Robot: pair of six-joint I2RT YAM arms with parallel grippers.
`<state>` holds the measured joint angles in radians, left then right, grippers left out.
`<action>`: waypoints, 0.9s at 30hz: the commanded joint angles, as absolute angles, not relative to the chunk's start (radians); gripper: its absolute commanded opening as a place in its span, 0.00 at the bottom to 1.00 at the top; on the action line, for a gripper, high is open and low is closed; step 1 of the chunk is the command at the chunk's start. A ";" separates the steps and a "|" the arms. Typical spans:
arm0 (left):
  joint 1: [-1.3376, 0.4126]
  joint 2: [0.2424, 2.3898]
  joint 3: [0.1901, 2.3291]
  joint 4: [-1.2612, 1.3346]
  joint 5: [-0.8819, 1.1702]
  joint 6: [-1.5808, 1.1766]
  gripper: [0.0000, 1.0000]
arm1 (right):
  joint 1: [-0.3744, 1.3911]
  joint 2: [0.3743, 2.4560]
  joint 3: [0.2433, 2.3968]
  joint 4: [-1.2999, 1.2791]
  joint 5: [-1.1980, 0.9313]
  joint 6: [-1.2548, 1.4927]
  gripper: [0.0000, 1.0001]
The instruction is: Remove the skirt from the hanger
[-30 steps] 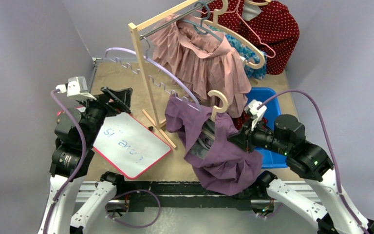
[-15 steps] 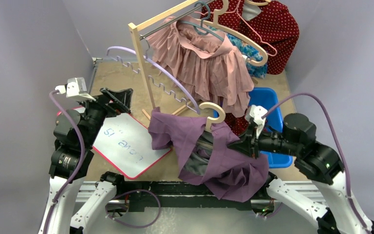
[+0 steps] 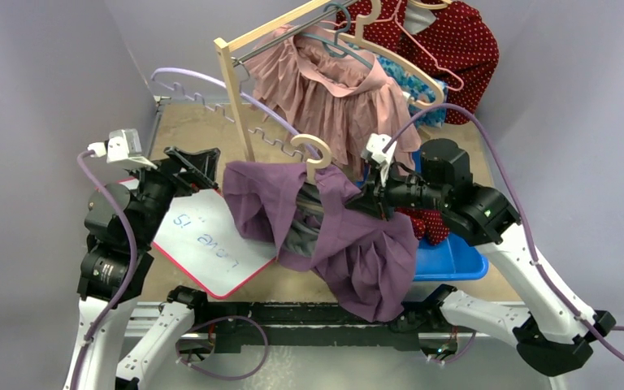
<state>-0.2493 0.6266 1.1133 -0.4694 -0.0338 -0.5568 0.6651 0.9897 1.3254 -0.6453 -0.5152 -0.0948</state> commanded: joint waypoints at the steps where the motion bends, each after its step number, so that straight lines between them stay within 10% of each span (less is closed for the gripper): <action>1: -0.250 0.629 1.172 -0.467 -0.032 -0.540 1.00 | 0.716 0.964 1.421 -0.360 -0.494 -0.114 0.00; 27: -0.250 0.668 1.182 -0.477 0.097 -0.573 1.00 | 0.989 1.235 1.515 -0.239 0.039 0.099 0.00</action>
